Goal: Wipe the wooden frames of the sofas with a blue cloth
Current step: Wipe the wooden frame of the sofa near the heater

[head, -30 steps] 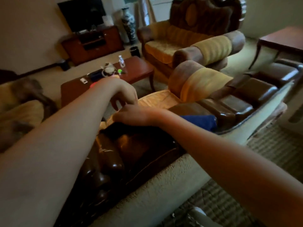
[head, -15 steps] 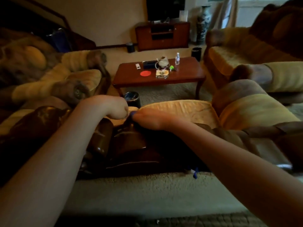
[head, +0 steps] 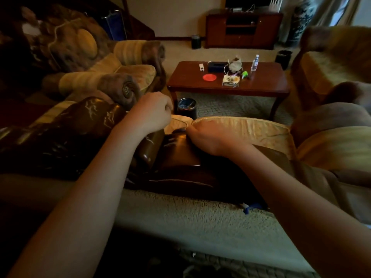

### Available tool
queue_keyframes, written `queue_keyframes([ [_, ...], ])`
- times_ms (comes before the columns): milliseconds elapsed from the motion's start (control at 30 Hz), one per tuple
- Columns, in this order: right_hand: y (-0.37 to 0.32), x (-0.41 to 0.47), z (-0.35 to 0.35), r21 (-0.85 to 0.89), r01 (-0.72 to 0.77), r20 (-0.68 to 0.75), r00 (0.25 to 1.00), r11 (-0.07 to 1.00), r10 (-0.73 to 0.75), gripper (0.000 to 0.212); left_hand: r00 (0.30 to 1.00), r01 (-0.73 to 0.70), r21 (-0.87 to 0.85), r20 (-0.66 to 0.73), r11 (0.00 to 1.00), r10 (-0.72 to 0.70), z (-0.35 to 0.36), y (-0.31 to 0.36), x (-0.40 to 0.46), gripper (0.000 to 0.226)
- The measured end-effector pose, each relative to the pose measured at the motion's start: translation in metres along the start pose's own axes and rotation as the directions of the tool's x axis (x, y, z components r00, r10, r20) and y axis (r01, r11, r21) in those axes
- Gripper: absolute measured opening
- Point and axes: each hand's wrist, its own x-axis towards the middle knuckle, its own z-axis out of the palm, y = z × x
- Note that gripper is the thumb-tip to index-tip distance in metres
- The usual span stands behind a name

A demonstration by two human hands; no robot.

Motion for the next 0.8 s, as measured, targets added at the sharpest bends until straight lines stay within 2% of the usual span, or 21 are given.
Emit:
queue_keyframes([
  [100, -0.013, 0.008, -0.001, 0.065, 0.023, 0.002, 1.000, 0.998, -0.023, 0.036, 0.999, 0.042, -0.167, 0.029, 0.985, -0.038, -0.005, -0.005, 0.006, 0.028],
  [200, -0.021, 0.034, -0.008, 0.189, -0.006, 0.198, 0.980, 0.982, -0.032, 0.038, 0.983, 0.185, -0.434, 0.082, 0.881, -0.166, -0.011, -0.010, 0.012, 0.028],
  [267, -0.022, 0.048, -0.013, 0.243, -0.046, 0.352, 0.935, 0.969, -0.044, 0.039, 0.973, 0.229, -0.479, 0.128, 0.847, -0.190, -0.013, -0.010, 0.014, 0.029],
  [367, -0.018, 0.055, -0.014, 0.212, -0.152, 0.418, 0.907, 0.965, 0.051, 0.039, 0.966, 0.251, -0.532, 0.187, 0.809, -0.177, -0.013, -0.008, 0.014, 0.032],
  [467, 0.003, 0.054, -0.007, 0.173, -0.192, 0.302, 0.944, 0.966, 0.134, 0.041, 0.972, 0.232, -0.532, 0.153, 0.814, -0.178, -0.010, -0.012, 0.016, 0.030],
  [600, 0.030, 0.017, 0.004, -0.194, -0.103, 0.077, 0.990, 0.976, 0.120, 0.034, 0.980, 0.200, -0.491, 0.103, 0.848, -0.171, -0.004, -0.017, 0.017, 0.034],
  [667, 0.018, -0.005, 0.008, -0.231, -0.050, -0.054, 0.998, 0.972, 0.038, 0.033, 0.980, 0.200, -0.492, 0.104, 0.847, -0.171, -0.003, -0.017, 0.017, 0.036],
  [733, -0.003, -0.005, 0.007, -0.249, 0.081, -0.150, 0.981, 0.965, -0.121, 0.030, 0.979, 0.204, -0.490, 0.099, 0.848, -0.178, -0.004, -0.015, 0.015, 0.037],
  [800, -0.017, 0.012, 0.006, -0.217, 0.174, -0.114, 0.973, 0.961, -0.202, 0.027, 0.978, 0.206, -0.487, 0.086, 0.849, -0.188, -0.005, -0.013, 0.015, 0.036],
])
